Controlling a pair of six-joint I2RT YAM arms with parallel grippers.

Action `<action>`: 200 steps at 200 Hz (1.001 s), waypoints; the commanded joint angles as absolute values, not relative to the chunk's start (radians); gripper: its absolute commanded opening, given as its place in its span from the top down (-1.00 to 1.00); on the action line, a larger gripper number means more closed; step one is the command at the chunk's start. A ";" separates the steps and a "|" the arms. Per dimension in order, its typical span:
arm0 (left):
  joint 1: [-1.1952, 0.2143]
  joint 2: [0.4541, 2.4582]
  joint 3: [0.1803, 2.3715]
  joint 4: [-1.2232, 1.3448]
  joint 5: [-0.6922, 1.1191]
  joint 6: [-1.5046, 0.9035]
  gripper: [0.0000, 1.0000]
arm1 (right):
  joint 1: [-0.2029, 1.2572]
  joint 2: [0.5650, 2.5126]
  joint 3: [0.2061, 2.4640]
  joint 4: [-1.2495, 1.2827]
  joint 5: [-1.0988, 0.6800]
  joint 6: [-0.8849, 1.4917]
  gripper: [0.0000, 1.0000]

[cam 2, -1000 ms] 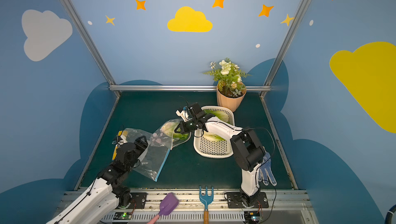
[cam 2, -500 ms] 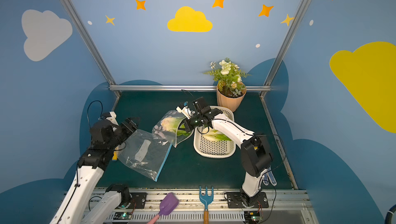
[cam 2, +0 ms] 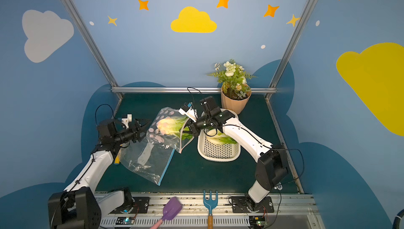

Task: Open the zip-top bag and take out the chinese cabbages
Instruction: Pick up the Chinese cabbage from the zipper food storage bag.

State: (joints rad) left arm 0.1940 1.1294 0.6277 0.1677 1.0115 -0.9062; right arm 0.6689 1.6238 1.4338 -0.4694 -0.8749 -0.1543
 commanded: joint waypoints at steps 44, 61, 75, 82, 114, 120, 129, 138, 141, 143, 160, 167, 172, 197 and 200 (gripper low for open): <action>0.163 1.121 0.590 0.373 1.135 -1.038 -0.93 | 0.666 1.594 1.418 -0.421 -0.938 -0.171 1.00; 0.119 1.115 0.583 0.368 1.121 -1.029 -0.91 | 0.666 1.598 1.419 -0.404 -0.934 -0.158 1.00; 0.089 1.105 0.577 0.369 1.112 -1.025 -0.88 | 0.666 1.599 1.422 -0.391 -0.930 -0.149 1.00; 0.081 1.098 0.576 0.368 1.105 -1.024 -0.83 | 0.666 1.598 1.422 -0.387 -0.928 -0.147 1.00; 0.073 1.058 0.568 0.359 1.079 -1.027 -0.55 | 0.666 1.606 1.421 -0.367 -0.913 -0.138 1.00; 0.073 1.052 0.568 0.359 1.074 -1.028 -0.48 | 0.666 1.611 1.427 -0.372 -0.911 -0.138 1.00; 0.071 1.045 0.566 0.359 1.068 -1.026 -0.38 | 0.666 1.617 1.433 -0.381 -0.910 -0.137 1.00; 0.071 1.042 0.567 0.358 1.066 -1.027 -0.26 | 0.666 1.619 1.436 -0.384 -0.915 -0.135 1.00; 0.072 1.042 0.567 0.357 1.066 -1.027 -0.21 | 0.667 1.618 1.437 -0.384 -0.916 -0.134 1.00; 0.072 1.042 0.567 0.357 1.065 -1.028 -0.18 | 0.667 1.618 1.436 -0.383 -0.916 -0.133 1.00; 0.071 1.046 0.572 0.348 1.062 -1.026 0.10 | 0.667 1.618 1.430 -0.373 -0.918 -0.130 1.00; 0.072 1.046 0.574 0.344 1.060 -1.025 0.22 | 0.667 1.617 1.431 -0.372 -0.918 -0.128 1.00; 0.071 1.047 0.576 0.339 1.060 -1.024 0.31 | 0.667 1.618 1.431 -0.373 -0.917 -0.129 1.00; 0.072 1.036 0.581 0.304 1.039 -1.003 0.62 | 0.667 1.611 1.428 -0.367 -0.916 -0.120 1.00; 0.072 1.032 0.582 0.298 1.033 -0.999 0.65 | 0.667 1.610 1.425 -0.367 -0.913 -0.121 1.00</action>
